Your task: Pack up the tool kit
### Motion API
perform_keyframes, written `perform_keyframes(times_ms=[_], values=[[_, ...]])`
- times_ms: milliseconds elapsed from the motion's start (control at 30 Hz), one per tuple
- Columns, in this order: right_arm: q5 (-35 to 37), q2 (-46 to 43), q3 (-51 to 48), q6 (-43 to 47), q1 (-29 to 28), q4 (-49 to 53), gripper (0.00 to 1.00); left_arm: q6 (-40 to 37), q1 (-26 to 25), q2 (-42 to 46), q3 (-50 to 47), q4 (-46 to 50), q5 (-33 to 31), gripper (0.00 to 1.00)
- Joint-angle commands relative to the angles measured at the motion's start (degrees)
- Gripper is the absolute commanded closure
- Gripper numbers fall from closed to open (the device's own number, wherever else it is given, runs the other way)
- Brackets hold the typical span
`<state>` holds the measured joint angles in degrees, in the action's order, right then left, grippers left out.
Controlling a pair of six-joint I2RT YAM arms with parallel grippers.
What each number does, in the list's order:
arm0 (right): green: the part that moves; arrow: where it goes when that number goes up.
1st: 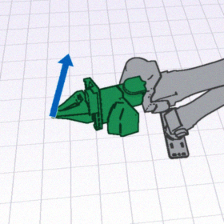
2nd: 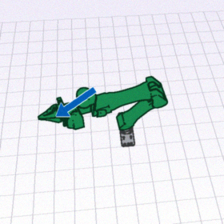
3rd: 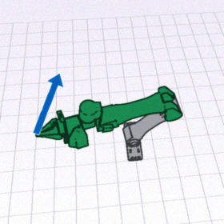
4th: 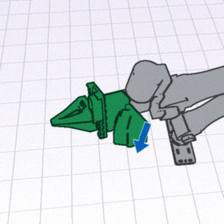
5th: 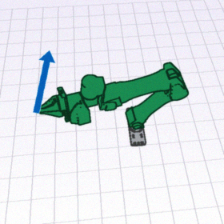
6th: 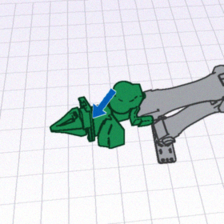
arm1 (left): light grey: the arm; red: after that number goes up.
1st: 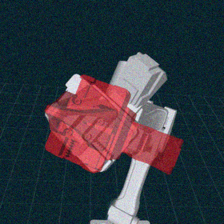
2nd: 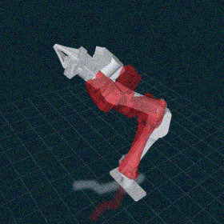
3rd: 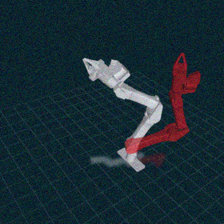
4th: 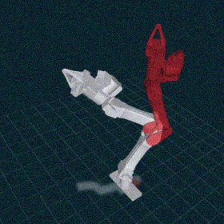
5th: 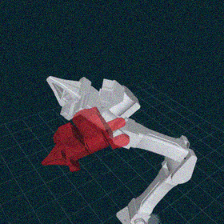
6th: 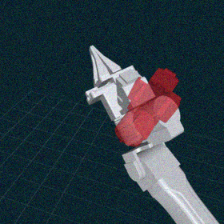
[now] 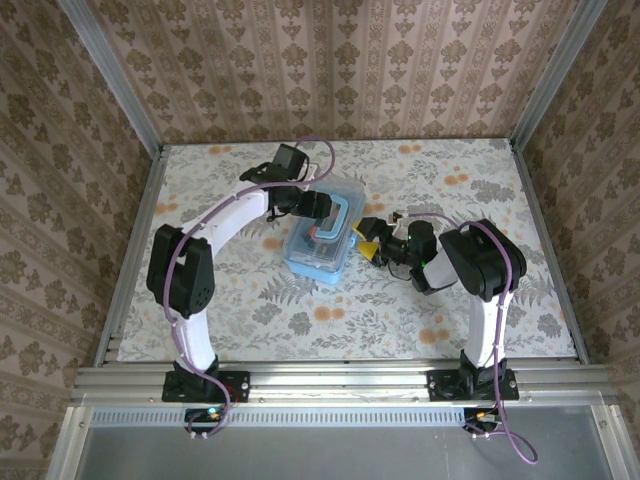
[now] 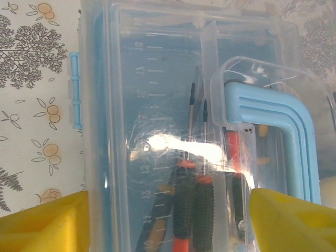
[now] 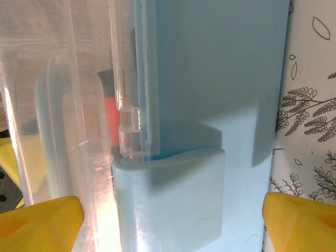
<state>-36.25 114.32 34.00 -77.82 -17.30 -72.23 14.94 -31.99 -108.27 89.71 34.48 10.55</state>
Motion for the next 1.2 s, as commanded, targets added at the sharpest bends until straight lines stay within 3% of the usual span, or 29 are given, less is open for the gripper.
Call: perform_keyframes(times_ms=[0,267,433,567,800,1167], values=[[1.2,-0.8,1.2,0.5,-0.3,-2.7,0.08,-3.9,-4.0,-5.0,-1.5,10.7,-2.7,0.23],[1.2,-1.2,0.4,0.3,0.1,-2.6,0.06,-5.3,-6.0,-5.3,0.7,15.0,-9.8,0.16],[1.1,-1.2,0.2,0.3,0.2,-2.5,0.06,-6.5,-5.7,-2.6,0.2,14.2,-8.4,0.07],[1.1,-0.9,0.6,0.1,0.1,-2.6,0.07,-5.6,-4.9,-3.8,0.4,14.4,-6.4,0.18],[0.7,-1.8,1.6,-0.2,-0.5,-2.6,0.06,-4.3,-1.6,-4.0,-1.2,11.9,0.7,0.46],[1.0,-2.9,1.8,-1.0,-1.0,-1.8,0.06,-4.0,0.0,-4.7,-1.7,10.5,4.4,0.51]])
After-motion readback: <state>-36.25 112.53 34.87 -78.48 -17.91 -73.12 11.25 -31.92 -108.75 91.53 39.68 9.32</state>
